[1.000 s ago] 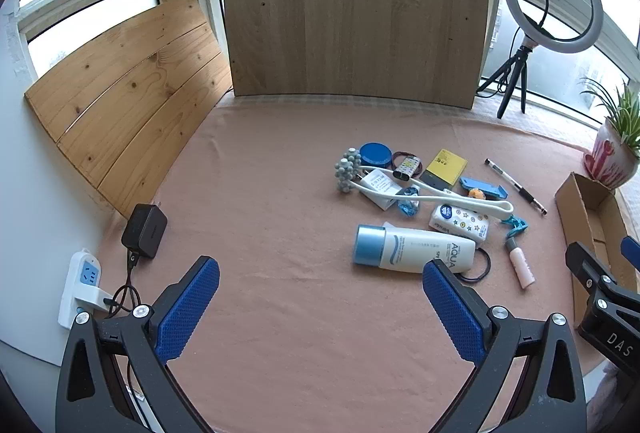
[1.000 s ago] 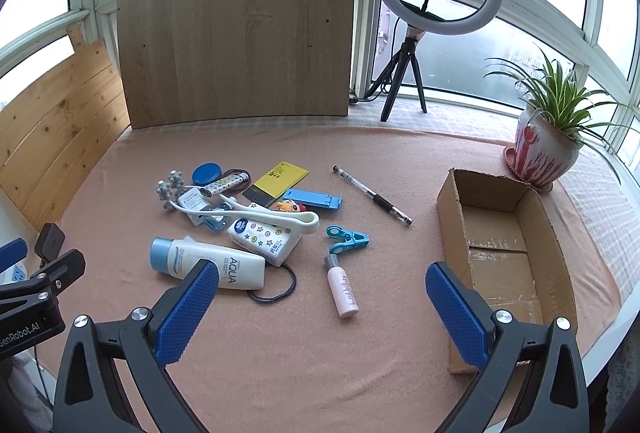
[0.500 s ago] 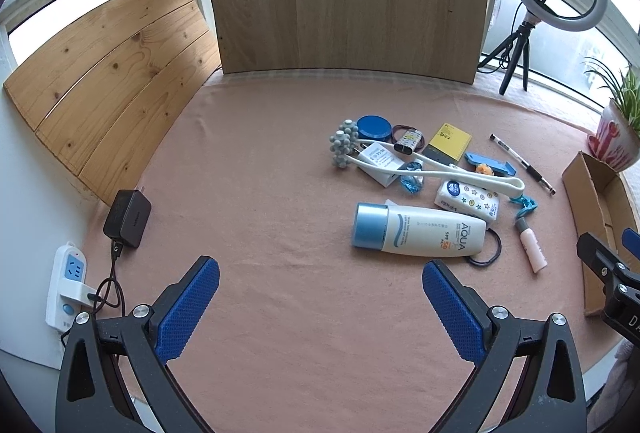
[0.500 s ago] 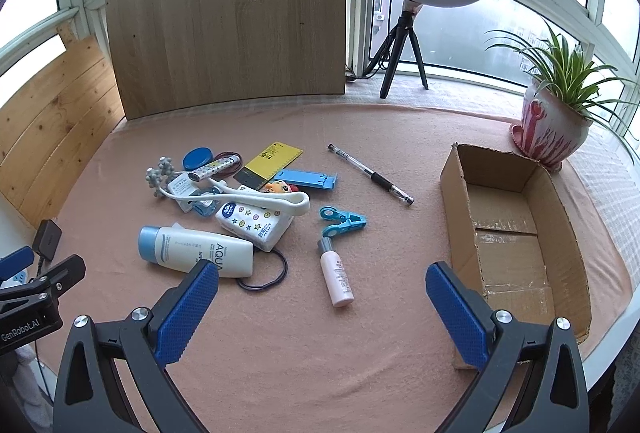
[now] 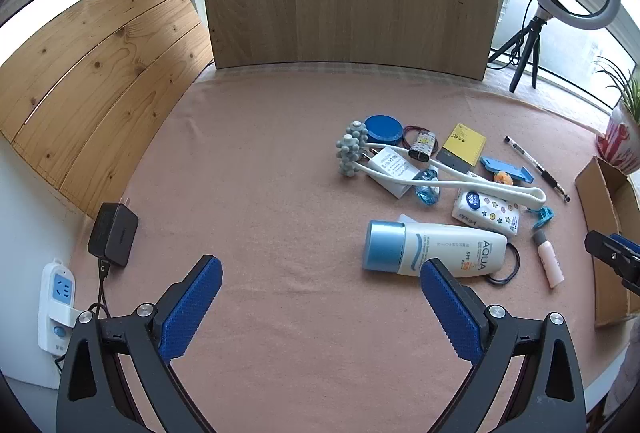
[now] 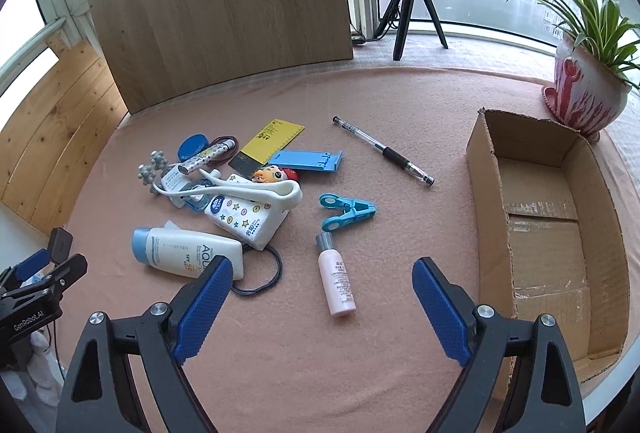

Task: Organize objects
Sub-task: 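Move both grippers toward the white AQUA sunscreen bottle on the table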

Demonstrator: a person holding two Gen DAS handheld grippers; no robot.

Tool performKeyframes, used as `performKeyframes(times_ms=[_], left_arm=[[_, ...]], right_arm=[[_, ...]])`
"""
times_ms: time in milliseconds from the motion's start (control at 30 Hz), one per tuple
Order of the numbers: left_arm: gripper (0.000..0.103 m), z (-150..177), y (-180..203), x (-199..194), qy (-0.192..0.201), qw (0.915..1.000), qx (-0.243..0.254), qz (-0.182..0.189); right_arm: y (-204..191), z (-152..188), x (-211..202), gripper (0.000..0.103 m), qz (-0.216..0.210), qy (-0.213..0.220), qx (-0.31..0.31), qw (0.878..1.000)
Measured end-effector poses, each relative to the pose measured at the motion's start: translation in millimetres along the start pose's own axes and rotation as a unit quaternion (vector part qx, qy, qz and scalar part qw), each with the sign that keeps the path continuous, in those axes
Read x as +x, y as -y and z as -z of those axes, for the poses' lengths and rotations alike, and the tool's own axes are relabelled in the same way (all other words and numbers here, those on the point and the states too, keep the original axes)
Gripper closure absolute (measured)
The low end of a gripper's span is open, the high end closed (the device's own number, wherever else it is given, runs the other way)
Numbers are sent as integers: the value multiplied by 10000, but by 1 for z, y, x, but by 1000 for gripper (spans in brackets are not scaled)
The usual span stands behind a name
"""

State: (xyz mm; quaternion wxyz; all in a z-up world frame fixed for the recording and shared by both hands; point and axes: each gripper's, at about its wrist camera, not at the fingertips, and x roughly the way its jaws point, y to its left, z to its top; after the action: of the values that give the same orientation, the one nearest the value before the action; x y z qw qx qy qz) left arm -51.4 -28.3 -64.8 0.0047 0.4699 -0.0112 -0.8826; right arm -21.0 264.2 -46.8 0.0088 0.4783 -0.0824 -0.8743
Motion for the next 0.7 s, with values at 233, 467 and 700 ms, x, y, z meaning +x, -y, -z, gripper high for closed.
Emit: performKeyframes(times_ms=[233,467,700], left_arm=[[6,-11,2,25,-148,9998,45,115],[9,-24,5,48,-260,9995,95,151],[21,-46,24,74,-461,9979,351,274]], right_arm=[[14,-13,17,32,-147,-297,150,9993],[10,-21,38,44,-535,-737,271,9955],[-14,-22,53,44,-580,-920,75,9940]])
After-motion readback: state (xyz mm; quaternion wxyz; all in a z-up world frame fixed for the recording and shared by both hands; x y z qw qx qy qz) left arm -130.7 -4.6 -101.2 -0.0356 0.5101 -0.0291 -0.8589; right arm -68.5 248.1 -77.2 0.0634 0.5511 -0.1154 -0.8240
